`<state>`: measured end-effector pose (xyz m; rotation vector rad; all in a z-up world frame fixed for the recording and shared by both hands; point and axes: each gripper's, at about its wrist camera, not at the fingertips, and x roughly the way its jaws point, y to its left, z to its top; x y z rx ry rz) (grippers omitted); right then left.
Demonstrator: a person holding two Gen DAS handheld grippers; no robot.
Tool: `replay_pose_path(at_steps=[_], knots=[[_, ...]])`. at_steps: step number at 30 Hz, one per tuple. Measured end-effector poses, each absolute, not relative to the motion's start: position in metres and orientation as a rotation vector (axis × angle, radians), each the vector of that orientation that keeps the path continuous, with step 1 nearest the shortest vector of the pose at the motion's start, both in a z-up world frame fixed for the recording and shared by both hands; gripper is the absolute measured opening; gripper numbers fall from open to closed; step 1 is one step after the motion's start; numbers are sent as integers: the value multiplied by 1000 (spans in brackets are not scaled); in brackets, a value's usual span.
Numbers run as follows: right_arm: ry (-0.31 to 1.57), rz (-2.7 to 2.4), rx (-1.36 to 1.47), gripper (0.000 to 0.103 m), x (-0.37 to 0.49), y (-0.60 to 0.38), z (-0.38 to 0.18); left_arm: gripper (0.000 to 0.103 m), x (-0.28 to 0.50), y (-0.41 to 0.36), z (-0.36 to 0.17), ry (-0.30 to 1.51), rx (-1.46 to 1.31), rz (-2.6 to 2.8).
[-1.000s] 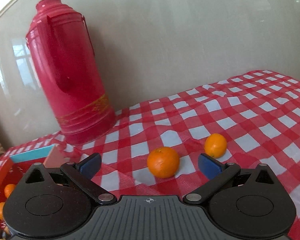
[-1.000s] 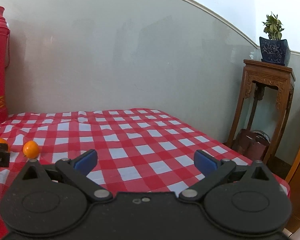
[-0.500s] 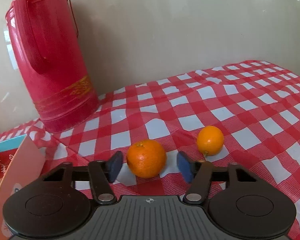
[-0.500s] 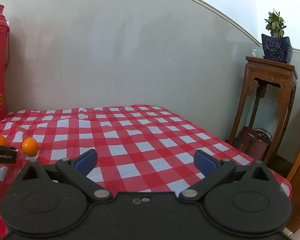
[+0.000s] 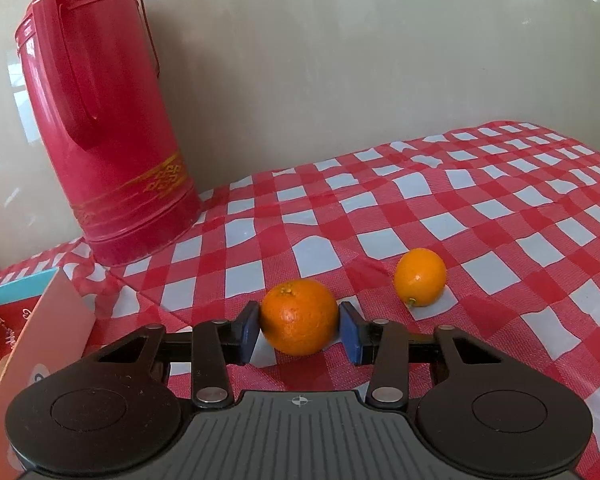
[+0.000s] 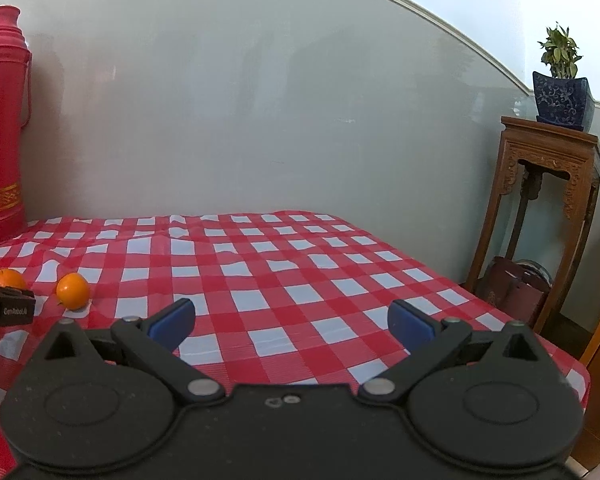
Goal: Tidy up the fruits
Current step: 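Carry the tangerine in the left tool into the box and release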
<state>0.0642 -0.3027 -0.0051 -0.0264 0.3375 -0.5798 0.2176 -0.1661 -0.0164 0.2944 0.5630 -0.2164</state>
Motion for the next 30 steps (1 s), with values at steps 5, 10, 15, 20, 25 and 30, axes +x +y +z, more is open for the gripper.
replay_pose_path(at_steps=[5, 10, 15, 20, 25, 30], knots=[[336, -564, -27, 97, 65, -299, -4, 43, 210, -165, -13, 561, 288, -227], [328, -550, -31, 97, 66, -293, -2, 43, 199, -157, -7, 548, 266, -214], [333, -531, -42, 97, 69, -287, -2, 43, 187, -142, 3, 536, 255, -213], [333, -518, -59, 97, 72, -278, -3, 43, 174, -126, 14, 525, 241, -213], [331, -498, -71, 97, 74, -268, -3, 43, 162, -104, 27, 502, 214, -182], [336, -469, -106, 97, 78, -252, -5, 43, 152, -77, 41, 467, 196, -117]])
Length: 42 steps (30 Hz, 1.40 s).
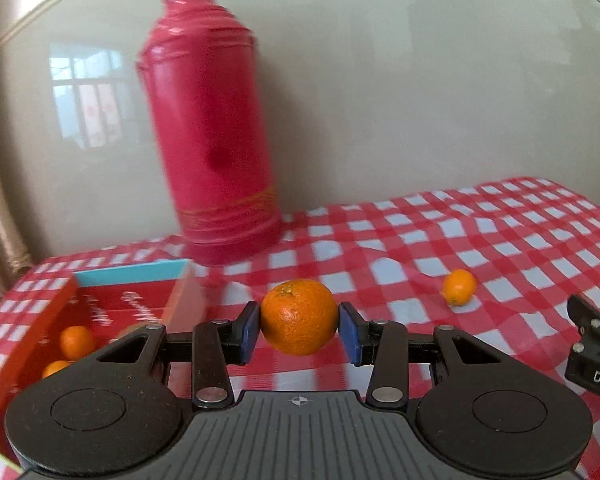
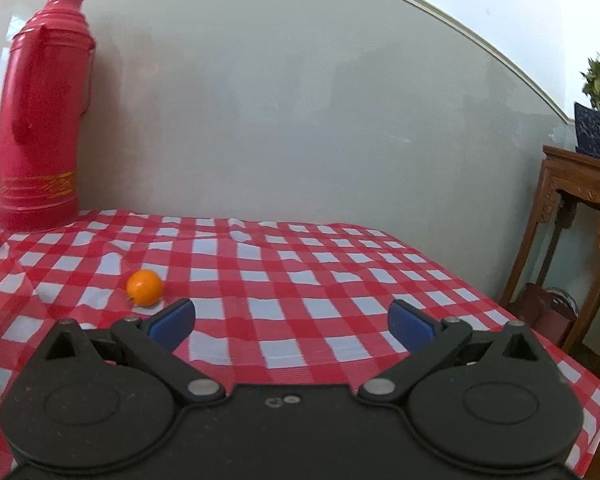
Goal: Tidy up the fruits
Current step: 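Carry the tangerine in the left tool into the box and release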
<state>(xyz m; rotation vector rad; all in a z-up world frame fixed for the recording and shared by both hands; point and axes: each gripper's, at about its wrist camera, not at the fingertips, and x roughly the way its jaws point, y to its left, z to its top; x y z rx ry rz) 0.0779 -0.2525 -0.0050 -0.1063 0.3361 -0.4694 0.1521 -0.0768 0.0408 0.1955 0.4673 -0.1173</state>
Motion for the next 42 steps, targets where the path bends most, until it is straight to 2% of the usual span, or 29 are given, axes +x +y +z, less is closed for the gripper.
replay_pose_path(at_steps=[8, 20, 34, 38, 40, 41, 42], knots=[[329, -424, -128, 97, 84, -230, -4, 43, 148, -13, 51, 431, 166, 70], [318, -357, -173, 97, 88, -203, -1, 43, 161, 69, 33, 494, 112, 316], [301, -301, -190, 97, 89, -187, 1, 44, 161, 110, 19, 580, -25, 381], [292, -286, -181, 97, 90, -185, 3, 54, 148, 112, 27, 549, -54, 366], [292, -273, -176, 97, 91, -183, 4, 73, 137, 110, 34, 508, -34, 378], [294, -264, -175, 97, 92, -182, 5, 88, 132, 109, 38, 484, -25, 396], [294, -257, -175, 97, 93, -181, 5, 95, 125, 109, 42, 457, -20, 412]])
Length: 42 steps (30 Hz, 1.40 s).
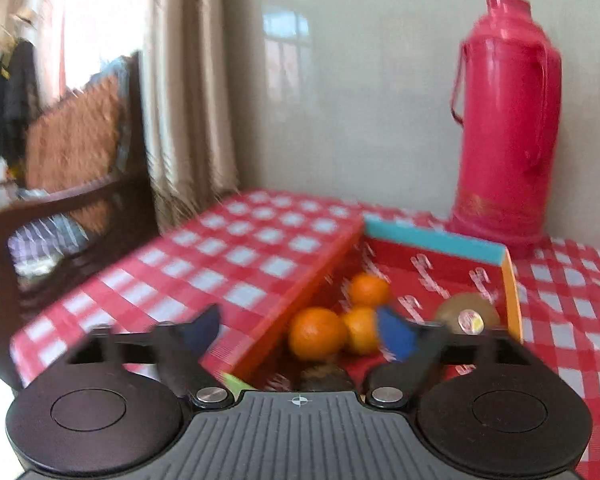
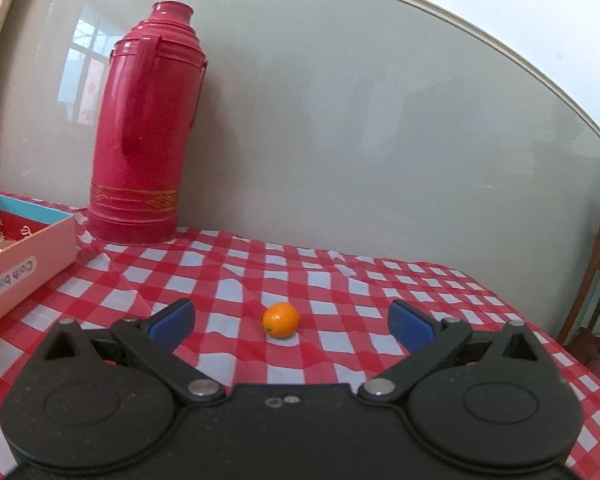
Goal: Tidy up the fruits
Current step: 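Carry the tangerine in the left tool into the box and release, then reach the right tool to the last small tangerine and close on it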
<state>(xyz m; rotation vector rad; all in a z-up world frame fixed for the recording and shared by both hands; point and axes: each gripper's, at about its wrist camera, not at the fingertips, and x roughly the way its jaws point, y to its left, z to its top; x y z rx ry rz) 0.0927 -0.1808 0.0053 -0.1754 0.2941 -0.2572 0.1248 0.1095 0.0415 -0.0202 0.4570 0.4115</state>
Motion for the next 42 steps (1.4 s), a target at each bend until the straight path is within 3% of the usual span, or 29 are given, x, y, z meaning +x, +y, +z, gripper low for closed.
replay_pose_path(at_steps=[8, 25, 28, 33, 42], knots=[[325, -210, -156, 97, 106, -180, 7, 103, 79, 129, 51, 391, -24, 499], [443, -163, -101, 97, 152, -194, 2, 103, 27, 154, 30, 351, -27, 690], [466, -161, -72, 93, 164, -201, 3, 103, 24, 151, 30, 326, -19, 701], [526, -157, -24, 73, 178, -213, -2, 103, 21, 153, 30, 297, -14, 716], [579, -152, 29, 69, 192, -226, -9, 103, 20, 163, 28, 282, -23, 738]])
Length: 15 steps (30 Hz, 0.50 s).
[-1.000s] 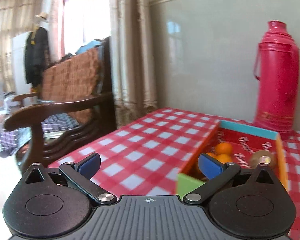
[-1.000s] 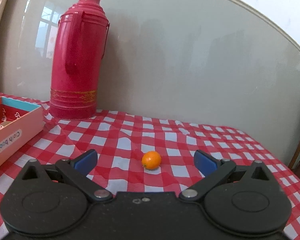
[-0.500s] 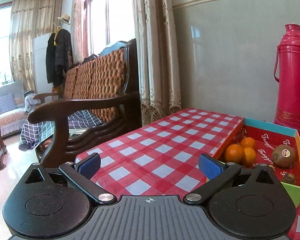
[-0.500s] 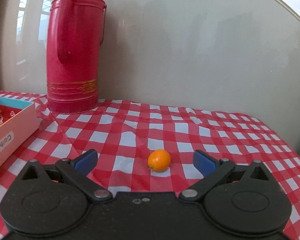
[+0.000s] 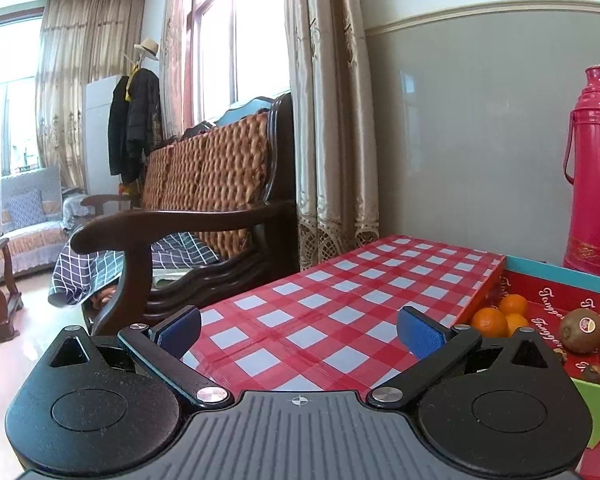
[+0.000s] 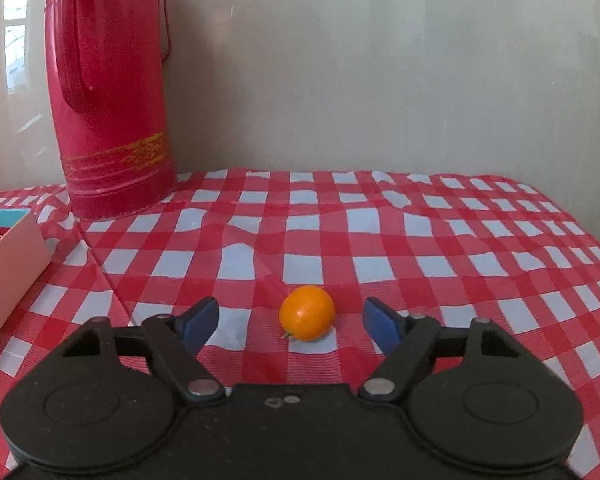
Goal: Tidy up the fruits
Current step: 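Reach the right tool to the last small tangerine and close on it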
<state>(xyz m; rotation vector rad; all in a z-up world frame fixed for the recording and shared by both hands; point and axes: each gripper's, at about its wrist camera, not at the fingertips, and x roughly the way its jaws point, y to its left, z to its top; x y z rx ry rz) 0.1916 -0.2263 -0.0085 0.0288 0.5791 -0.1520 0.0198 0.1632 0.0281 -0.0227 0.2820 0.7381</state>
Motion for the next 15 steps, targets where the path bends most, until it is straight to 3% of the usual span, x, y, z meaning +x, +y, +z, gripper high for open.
replay_pose_path(at_steps=[9, 10, 12, 15], knots=[[620, -143, -4, 65, 209, -218, -16, 103, 19, 180, 28, 295, -30, 777], [624, -142, -6, 62, 211, -218, -16, 103, 19, 182, 27, 298, -34, 780], [634, -140, 6, 42, 216, -221, -18, 103, 19, 184, 27, 304, -40, 785], [639, -132, 37, 39, 216, -225, -19, 103, 20, 185, 26, 311, -44, 787]])
